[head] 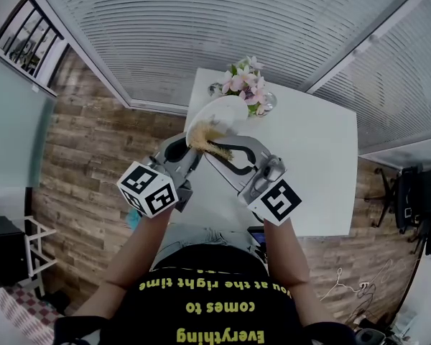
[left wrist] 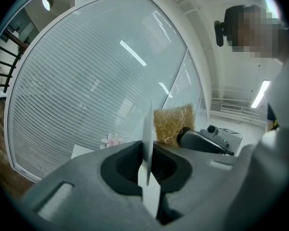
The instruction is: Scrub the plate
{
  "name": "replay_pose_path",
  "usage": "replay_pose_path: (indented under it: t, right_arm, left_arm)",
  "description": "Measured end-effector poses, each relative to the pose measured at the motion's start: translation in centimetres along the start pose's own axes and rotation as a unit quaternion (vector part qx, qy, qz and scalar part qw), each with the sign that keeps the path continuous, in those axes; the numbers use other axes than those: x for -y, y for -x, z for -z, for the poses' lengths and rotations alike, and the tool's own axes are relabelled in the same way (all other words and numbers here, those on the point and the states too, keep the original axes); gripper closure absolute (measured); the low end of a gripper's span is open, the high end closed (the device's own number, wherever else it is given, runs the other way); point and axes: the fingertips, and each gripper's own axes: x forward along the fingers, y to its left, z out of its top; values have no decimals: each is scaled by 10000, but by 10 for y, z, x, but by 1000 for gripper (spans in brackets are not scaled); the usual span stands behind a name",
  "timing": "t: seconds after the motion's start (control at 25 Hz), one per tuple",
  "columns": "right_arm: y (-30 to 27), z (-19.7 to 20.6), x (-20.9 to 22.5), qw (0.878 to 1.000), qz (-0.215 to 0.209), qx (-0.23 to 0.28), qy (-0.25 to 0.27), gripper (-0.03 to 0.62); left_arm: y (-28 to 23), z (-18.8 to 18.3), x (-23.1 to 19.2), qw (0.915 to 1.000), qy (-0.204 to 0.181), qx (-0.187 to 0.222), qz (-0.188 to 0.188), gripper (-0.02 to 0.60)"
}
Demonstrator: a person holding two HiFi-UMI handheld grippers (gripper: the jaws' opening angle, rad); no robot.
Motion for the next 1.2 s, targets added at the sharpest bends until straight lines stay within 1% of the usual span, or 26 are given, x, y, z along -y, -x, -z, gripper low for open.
replay_pose_path:
  t: [0.08, 0.16, 0.36, 0.56, 0.76, 1.08, 1.2]
  right_arm:
    - [0, 1, -4, 10000, -73, -50, 22, 551]
    - [-1, 1, -3, 10000, -53, -29, -1, 551]
    - [2, 5, 12, 9997, 212, 47, -131, 551]
    - [7, 17, 24, 9989, 430, -18, -188, 551]
    - [13, 22, 33, 9968, 791, -62, -65, 551]
    - [27, 31, 52, 9910, 1323, -147, -118, 551]
    - [33, 34, 60, 9875, 1563, -151, -152, 551]
  left_arm:
    - [1, -1, 0, 10000, 2, 10, -1, 561]
    - [1, -1, 0, 10000, -3, 6, 0, 561]
    - [1, -1, 2, 9999, 77, 37, 53, 561]
    - [2, -3, 3, 9997, 201, 110, 117, 561]
    - [5, -7, 3, 9996, 209, 154, 120, 561]
    - [5, -5, 4, 9995, 256, 142, 114, 561]
    - [4, -4, 5, 9996, 203, 137, 143, 561]
